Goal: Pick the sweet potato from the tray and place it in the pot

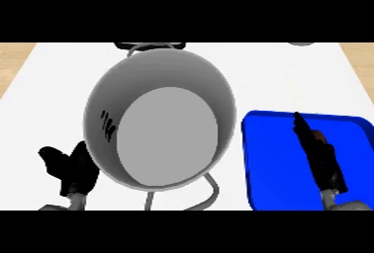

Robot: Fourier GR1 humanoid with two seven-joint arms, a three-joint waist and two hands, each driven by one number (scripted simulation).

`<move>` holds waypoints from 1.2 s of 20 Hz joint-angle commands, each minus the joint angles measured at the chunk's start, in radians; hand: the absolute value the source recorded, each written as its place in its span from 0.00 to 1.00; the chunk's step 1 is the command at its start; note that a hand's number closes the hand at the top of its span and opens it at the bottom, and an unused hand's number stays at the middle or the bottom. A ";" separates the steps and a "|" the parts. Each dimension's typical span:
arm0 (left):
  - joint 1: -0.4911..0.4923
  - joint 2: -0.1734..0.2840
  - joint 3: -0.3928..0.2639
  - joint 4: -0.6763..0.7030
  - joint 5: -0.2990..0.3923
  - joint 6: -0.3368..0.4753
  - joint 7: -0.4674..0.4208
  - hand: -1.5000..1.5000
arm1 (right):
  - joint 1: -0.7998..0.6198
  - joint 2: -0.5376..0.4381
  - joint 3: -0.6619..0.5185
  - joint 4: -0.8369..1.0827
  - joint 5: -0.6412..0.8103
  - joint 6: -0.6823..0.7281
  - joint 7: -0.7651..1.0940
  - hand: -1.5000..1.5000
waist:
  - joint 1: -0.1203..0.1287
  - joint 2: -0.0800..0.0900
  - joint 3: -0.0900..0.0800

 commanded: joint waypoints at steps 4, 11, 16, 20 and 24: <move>-0.106 0.056 0.076 -0.044 -0.057 0.043 -0.009 0.50 | -0.194 -0.266 -0.110 0.096 0.017 0.248 -0.138 1.00 | 0.027 0.001 0.033; -0.157 0.112 0.132 -0.066 -0.049 0.030 0.025 0.50 | -0.244 -0.449 -0.140 0.365 0.224 0.263 -0.564 0.00 | 0.042 0.010 0.037; -0.205 0.128 0.174 -0.023 -0.038 0.007 0.050 0.50 | -0.292 -0.512 -0.164 0.457 0.214 0.415 -0.852 0.00 | 0.006 0.000 0.032; -0.213 0.151 0.235 0.022 -0.020 -0.040 0.034 0.50 | -0.418 -0.530 -0.093 0.474 0.314 0.508 -0.737 0.00 | 0.007 -0.003 0.030; -0.241 0.134 0.194 -0.007 -0.058 0.001 0.091 0.50 | -0.478 -0.520 0.034 0.401 0.416 0.594 -0.538 0.00 | 0.011 -0.005 0.028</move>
